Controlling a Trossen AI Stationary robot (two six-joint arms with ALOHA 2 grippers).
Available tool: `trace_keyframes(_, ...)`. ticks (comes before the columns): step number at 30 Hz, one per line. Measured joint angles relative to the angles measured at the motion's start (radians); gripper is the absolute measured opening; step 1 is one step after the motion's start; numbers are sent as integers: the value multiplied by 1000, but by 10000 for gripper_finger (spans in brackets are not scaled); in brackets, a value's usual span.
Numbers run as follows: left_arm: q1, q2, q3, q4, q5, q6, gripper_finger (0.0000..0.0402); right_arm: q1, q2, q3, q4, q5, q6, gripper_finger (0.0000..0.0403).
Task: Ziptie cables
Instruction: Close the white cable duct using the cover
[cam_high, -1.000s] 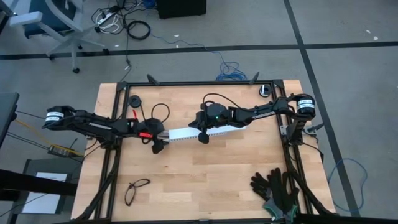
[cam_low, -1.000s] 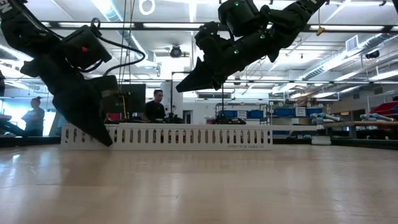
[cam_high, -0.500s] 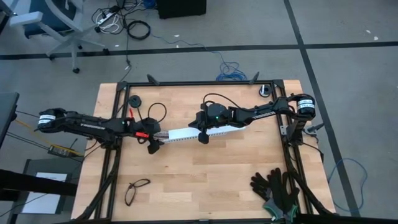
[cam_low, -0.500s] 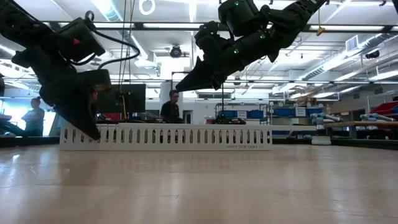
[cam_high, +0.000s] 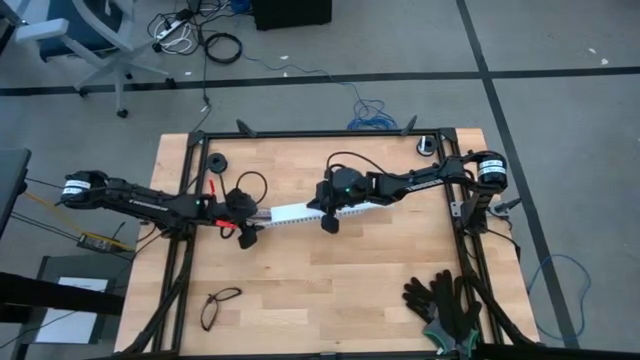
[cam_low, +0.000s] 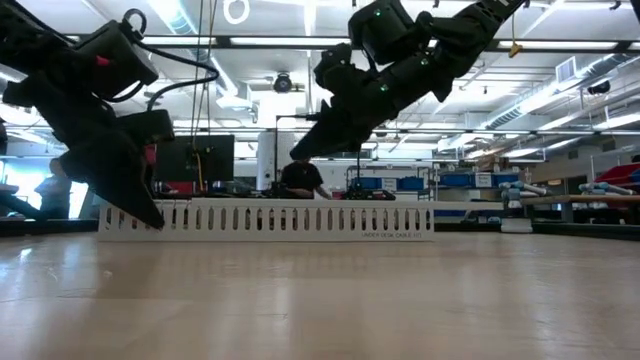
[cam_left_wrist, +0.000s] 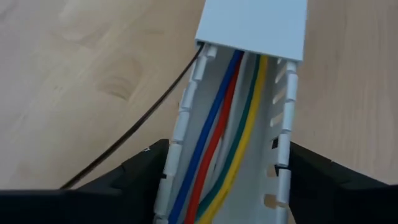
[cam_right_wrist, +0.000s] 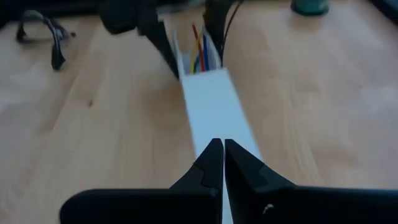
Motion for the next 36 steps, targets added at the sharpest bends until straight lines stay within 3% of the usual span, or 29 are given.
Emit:
trace_keyframes(9, 0, 0, -68, 163, -7, -1, 207, 0, 0, 0, -92, 4, 10, 0)
trace_keyframes(13, 1, 1, -69, 170, -5, 5, 205, -15, 1, 0, -150, 81, 3, 0)
trace_keyframes(17, 1, 1, -70, 177, -3, 5, 205, -48, 8, 1, -139, 73, 1, 0)
trace_keyframes(20, 1, 3, -71, 198, -1, 23, 205, -72, 81, 34, -174, 18, 7, 0)
trace_keyframes(28, 2, 3, -74, 212, -7, 34, 204, -37, 356, 347, -116, -151, -59, 0)
trace_keyframes(32, 3, 3, -69, 244, -8, 34, 204, -26, 349, 410, -144, -182, -107, 0)
trace_keyframes(36, 3, 3, -68, 257, -12, 61, 204, -26, 238, 376, -171, -158, -145, 0)
